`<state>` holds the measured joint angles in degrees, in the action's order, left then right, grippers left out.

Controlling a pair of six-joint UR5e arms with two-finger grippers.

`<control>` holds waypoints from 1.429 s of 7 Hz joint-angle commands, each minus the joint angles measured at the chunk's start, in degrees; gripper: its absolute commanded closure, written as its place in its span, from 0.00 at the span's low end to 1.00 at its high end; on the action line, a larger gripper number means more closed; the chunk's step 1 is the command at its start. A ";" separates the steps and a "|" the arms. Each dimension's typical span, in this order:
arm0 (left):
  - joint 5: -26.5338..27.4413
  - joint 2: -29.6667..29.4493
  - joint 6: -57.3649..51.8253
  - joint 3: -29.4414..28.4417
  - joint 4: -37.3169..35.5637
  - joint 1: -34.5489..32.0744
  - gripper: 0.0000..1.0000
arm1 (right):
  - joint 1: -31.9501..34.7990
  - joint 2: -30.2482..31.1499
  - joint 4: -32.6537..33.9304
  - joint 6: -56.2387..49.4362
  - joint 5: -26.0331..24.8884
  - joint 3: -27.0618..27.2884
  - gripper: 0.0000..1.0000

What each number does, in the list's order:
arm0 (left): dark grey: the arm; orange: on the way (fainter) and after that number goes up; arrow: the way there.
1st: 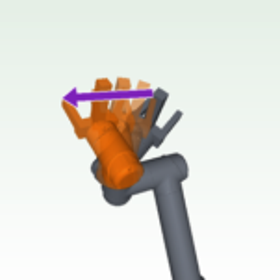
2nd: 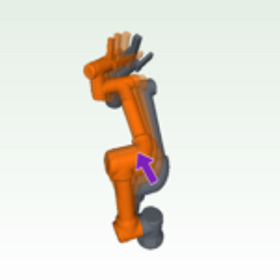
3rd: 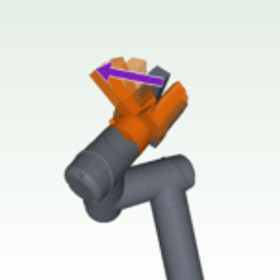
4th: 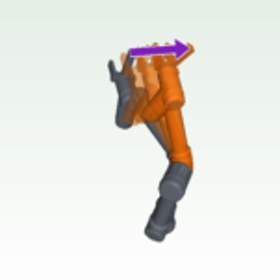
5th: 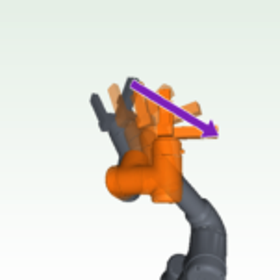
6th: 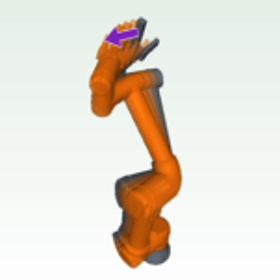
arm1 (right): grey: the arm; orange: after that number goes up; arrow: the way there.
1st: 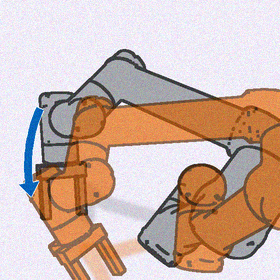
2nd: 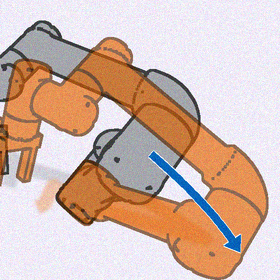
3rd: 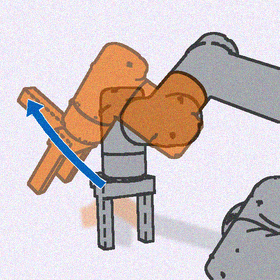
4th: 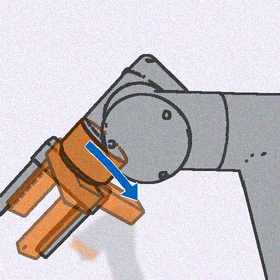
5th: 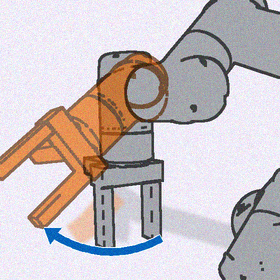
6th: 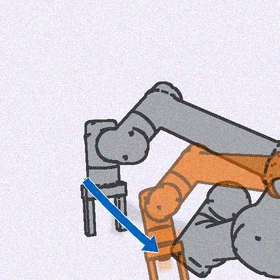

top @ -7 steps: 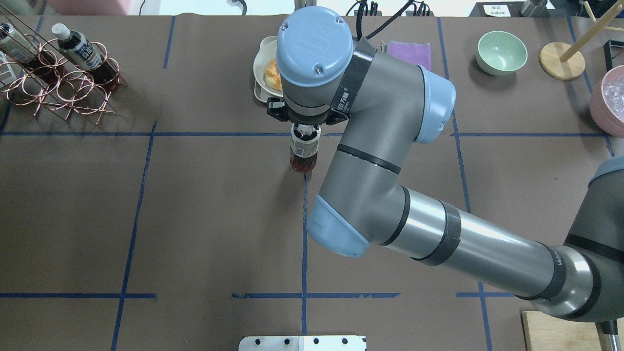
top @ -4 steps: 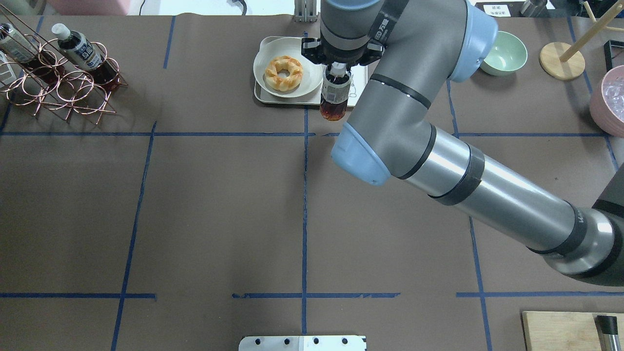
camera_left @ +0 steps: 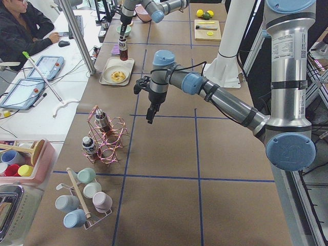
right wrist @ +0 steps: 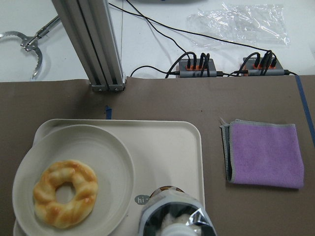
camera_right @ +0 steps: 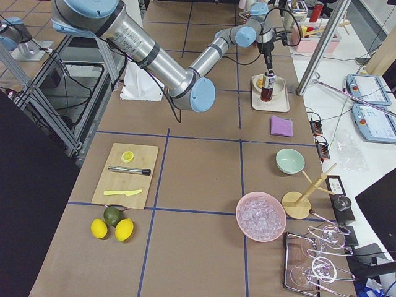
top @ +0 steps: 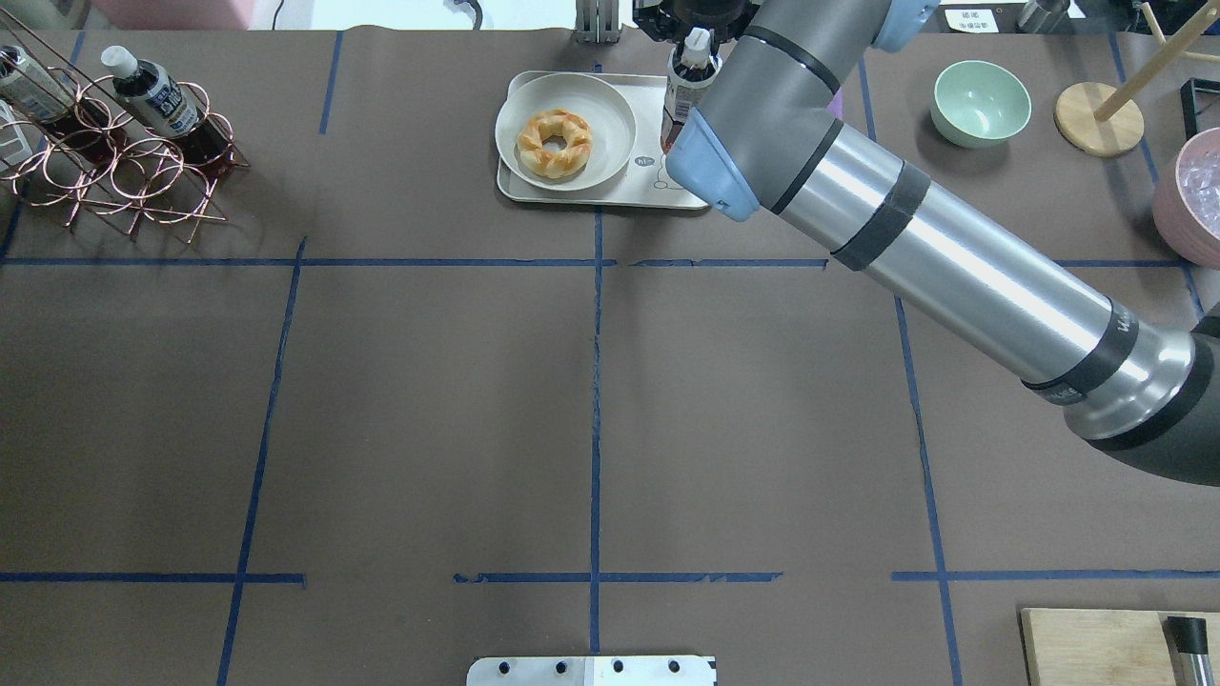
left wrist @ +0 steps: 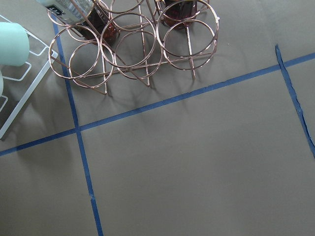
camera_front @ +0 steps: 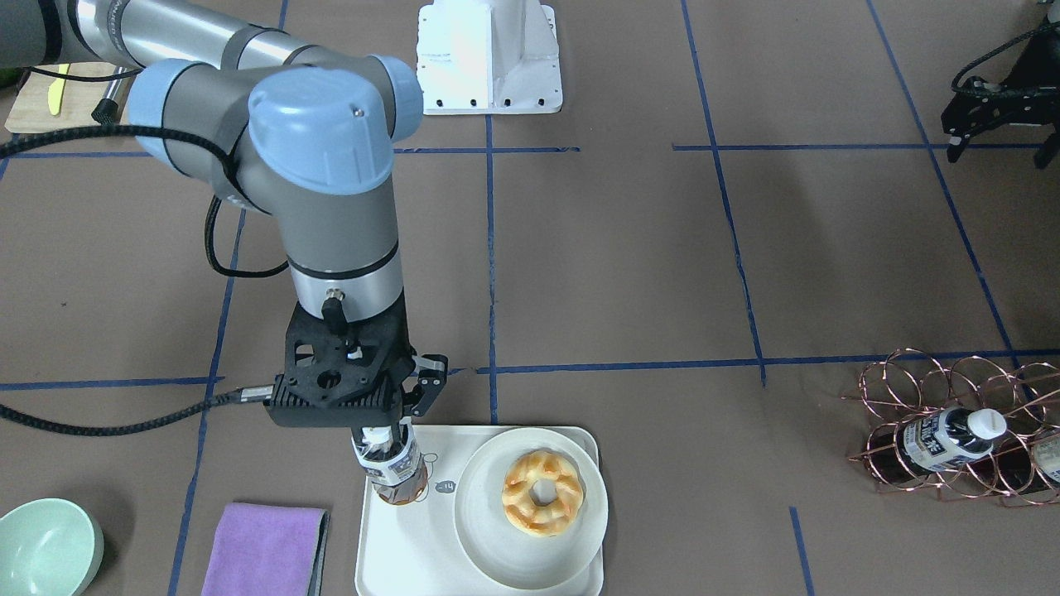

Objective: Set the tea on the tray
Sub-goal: 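Lift the bottle with the right gripper and set it on the tray beside the plate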

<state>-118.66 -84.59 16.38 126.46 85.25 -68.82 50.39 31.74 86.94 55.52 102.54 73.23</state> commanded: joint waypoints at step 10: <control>0.01 -0.05 -0.04 0.02 0.00 -0.44 0.00 | 5.75 -2.30 -6.00 -4.37 11.93 -7.24 0.00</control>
<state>-118.65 -84.64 16.35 126.52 85.25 -69.26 54.26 29.35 80.40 51.67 109.59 64.57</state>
